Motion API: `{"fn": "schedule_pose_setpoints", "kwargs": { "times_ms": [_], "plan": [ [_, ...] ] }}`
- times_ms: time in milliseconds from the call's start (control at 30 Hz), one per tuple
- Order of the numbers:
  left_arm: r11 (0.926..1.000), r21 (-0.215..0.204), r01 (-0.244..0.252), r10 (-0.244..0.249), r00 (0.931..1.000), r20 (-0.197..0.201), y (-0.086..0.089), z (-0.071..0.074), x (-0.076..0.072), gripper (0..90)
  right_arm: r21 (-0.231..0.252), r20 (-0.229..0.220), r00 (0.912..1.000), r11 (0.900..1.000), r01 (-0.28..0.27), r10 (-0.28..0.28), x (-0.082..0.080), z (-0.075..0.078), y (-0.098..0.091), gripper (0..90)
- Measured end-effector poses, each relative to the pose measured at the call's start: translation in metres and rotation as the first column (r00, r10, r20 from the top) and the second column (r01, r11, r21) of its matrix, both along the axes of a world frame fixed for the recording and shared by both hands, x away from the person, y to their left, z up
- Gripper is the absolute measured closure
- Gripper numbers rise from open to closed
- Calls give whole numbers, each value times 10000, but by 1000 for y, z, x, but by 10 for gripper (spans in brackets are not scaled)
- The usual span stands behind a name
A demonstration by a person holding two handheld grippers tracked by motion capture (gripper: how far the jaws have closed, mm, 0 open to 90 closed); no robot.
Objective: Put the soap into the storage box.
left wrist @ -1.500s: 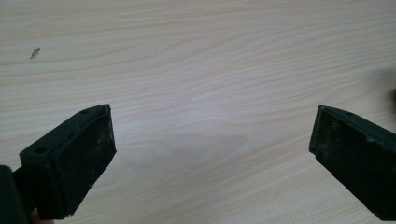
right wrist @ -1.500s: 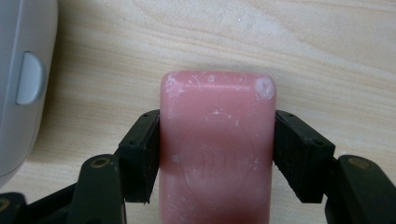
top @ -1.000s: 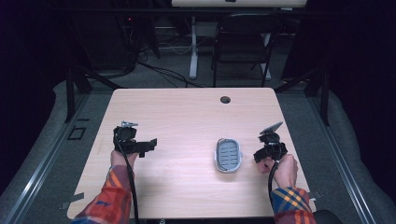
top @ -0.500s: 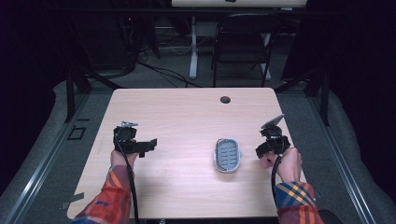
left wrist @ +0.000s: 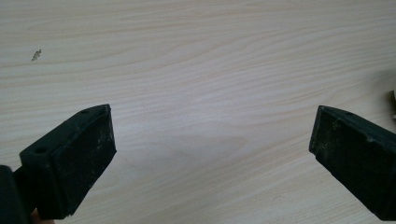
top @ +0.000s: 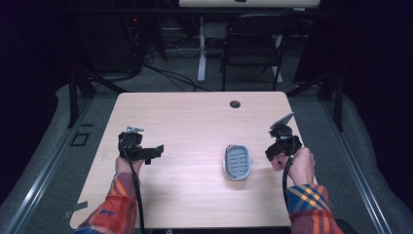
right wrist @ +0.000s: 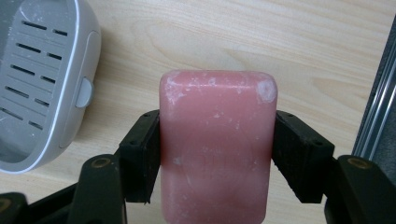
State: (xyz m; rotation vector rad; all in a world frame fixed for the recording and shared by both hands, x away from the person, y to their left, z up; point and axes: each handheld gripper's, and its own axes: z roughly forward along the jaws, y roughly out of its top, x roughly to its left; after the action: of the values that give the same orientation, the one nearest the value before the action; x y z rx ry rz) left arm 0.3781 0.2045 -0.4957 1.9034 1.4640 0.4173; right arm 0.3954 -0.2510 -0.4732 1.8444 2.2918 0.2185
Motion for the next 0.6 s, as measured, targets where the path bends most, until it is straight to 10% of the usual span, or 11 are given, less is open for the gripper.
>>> {"fn": "schedule_pose_setpoints", "kwargs": {
  "times_ms": [600],
  "plan": [
    [10000,-16,1,-1,10000,-32,-1,0,0,3,-93,172,9994,9995,-295,296,6,18,17,373]
  ]
}}
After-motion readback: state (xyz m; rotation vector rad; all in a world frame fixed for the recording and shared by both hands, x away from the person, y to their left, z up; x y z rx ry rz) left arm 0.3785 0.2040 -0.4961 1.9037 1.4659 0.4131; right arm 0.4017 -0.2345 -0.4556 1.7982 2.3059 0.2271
